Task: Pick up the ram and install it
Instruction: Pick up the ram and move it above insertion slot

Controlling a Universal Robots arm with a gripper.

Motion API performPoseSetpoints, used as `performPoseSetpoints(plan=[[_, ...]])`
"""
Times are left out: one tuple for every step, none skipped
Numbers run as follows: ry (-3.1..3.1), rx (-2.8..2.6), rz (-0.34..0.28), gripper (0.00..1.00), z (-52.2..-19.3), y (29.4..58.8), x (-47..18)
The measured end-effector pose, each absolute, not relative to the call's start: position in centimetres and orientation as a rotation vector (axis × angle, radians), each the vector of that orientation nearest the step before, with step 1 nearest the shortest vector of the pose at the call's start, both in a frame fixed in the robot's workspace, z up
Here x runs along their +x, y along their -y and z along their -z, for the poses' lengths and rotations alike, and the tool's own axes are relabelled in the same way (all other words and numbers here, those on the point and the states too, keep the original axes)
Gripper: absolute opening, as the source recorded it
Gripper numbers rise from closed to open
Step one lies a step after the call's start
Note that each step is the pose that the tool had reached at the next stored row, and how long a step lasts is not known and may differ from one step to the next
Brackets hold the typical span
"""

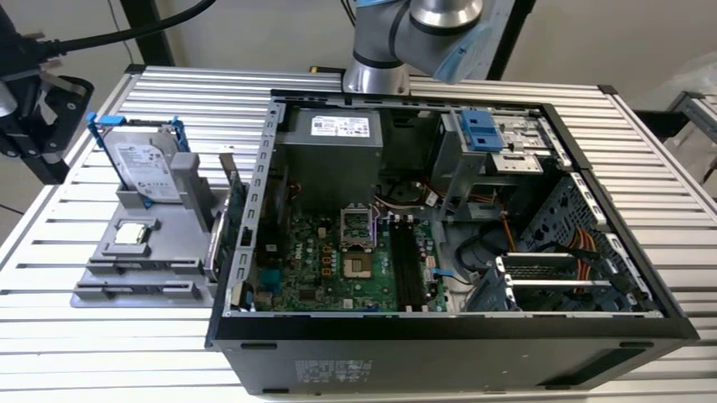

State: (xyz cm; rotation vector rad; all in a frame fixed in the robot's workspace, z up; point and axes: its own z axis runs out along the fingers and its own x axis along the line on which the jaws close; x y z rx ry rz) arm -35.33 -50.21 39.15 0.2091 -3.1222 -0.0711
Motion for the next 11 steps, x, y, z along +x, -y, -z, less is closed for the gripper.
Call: performPoseSetpoints(plan=[[3.122,0.212,0.071,0.0,-39.16,50.22,-35.32],[3.122,0.212,0.071,0.0,-39.16,50.22,-35.32],[3.122,0.212,0.071,0.0,-39.16,50.22,-35.32],[3.122,0.212,0.071,0.0,-39.16,50.22,-35.32],[3.122,0.213,0.071,0.0,-39.16,50.22,-35.32],[3.122,0.213,0.071,0.0,-39.16,50.21,-35.33],[3.122,0.213,0.071,0.0,-39.16,50.22,-35.33],[3.122,0.213,0.071,0.0,-39.16,50.22,-35.33],[3.122,0.214,0.071,0.0,-39.16,50.22,-35.33],[3.121,0.217,0.071,0.0,-39.16,50.21,-35.33],[3.121,0.22,0.071,0.0,-39.16,50.21,-35.33]])
